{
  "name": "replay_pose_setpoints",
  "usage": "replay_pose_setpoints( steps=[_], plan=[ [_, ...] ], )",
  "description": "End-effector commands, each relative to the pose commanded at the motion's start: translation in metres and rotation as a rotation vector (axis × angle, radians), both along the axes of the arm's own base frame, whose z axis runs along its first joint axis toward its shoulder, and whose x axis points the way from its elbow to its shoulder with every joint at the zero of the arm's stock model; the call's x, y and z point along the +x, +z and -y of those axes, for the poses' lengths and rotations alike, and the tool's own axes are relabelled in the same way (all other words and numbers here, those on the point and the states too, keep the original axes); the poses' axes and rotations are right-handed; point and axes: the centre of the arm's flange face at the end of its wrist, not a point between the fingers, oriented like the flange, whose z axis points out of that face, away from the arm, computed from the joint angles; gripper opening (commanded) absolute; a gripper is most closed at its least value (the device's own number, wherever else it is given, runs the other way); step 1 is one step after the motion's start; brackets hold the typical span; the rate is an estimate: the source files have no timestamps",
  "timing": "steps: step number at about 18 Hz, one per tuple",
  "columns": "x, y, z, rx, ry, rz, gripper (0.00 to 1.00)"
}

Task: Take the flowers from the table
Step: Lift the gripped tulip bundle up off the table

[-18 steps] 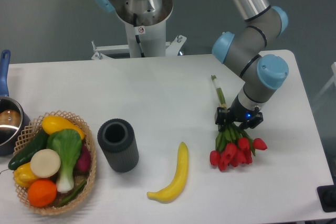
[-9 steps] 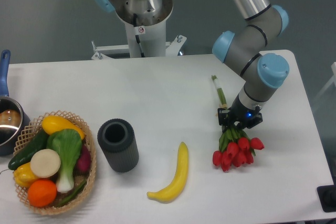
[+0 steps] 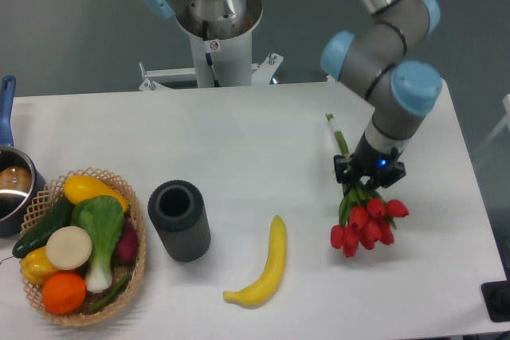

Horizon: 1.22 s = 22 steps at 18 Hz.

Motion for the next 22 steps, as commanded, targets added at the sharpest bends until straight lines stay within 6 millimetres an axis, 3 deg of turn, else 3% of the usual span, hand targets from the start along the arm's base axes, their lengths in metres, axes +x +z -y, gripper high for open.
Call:
replay_pose_setpoints(
  steps=[4,10,15,22],
  plan=[
    [0.024,0.07,-0.009,0.184,-0.035,-0.049,0.46],
    [0.04,0.148,-0.027,0.403,-0.117,-0.103,0.46],
    [0.054,0.179,-0.046,0.579,-0.208,-0.083,0.46],
    [0.071,0.206,-0.053,0.76,-0.302,-0.074,0.46]
  ],
)
